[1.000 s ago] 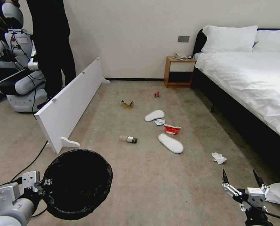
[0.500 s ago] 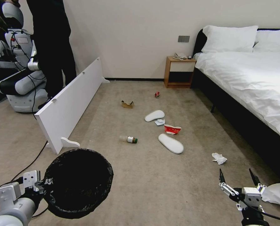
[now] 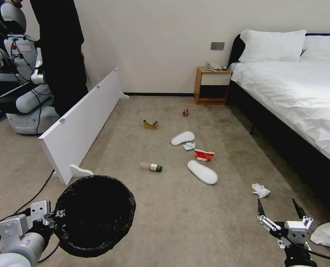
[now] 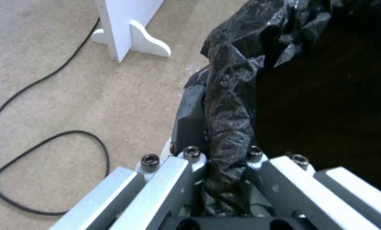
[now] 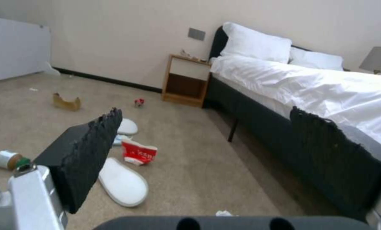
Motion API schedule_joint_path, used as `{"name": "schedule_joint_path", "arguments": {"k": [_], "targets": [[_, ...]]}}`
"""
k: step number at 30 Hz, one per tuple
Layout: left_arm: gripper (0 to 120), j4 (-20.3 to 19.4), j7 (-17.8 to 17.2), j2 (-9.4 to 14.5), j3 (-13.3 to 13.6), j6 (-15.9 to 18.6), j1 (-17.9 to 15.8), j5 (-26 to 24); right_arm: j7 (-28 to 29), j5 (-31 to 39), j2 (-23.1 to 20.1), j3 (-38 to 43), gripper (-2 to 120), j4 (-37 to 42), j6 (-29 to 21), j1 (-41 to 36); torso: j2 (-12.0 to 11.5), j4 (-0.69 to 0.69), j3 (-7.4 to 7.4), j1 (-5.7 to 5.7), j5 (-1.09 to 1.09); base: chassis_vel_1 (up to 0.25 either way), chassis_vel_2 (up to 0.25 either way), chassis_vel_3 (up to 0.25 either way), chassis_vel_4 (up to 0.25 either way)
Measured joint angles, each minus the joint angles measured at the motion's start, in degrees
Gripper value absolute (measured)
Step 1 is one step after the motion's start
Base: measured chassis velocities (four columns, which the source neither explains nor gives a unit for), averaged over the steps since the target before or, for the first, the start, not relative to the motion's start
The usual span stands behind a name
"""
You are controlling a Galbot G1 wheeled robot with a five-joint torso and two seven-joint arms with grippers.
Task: Pick up the trash bin, then pick up the garbage from the floor and place it into the trash bin.
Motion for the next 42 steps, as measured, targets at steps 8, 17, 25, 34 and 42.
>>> {"name": "schedule_joint_path", "arguments": {"k": [8,17,25,34,42], "targets": [[3,0.0,0.0,0.0,0.1,0.0,-0.1,0.0,-0.2,0.1,0.0,0.0,100,0.1,0.0,0.0,0.0,0.01,0.00,0.00,0.00,-0.040,0.048,0.057,-0.048],[3,0.0,-0.1,0.1,0.3,0.0,-0.2,0.0,-0.3,0.3,-0.1,0.2,100,0.4,0.0,-0.3,0.0,0.00,0.00,0.00,0.00,-0.068,0.080,0.071,-0.079],[3,0.1,-0.1,0.1,0.4,0.0,-0.2,0.0,-0.6,0.6,-0.2,0.3,100,0.6,-0.1,-0.3,0.0,0.01,0.00,0.00,0.00,-0.057,0.062,0.069,-0.059],[3,-0.1,-0.1,0.1,0.3,0.0,-0.1,0.0,-0.8,0.6,-0.2,0.2,100,0.8,-0.1,-0.4,0.0,0.00,0.00,0.00,0.00,-0.078,0.072,0.079,-0.080],[3,-0.2,-0.1,0.1,0.6,0.0,-0.2,0.1,-0.9,0.9,-0.3,0.2,100,0.9,-0.1,-0.5,0.0,0.00,0.00,0.00,-0.01,-0.098,0.099,0.098,-0.094]]}}
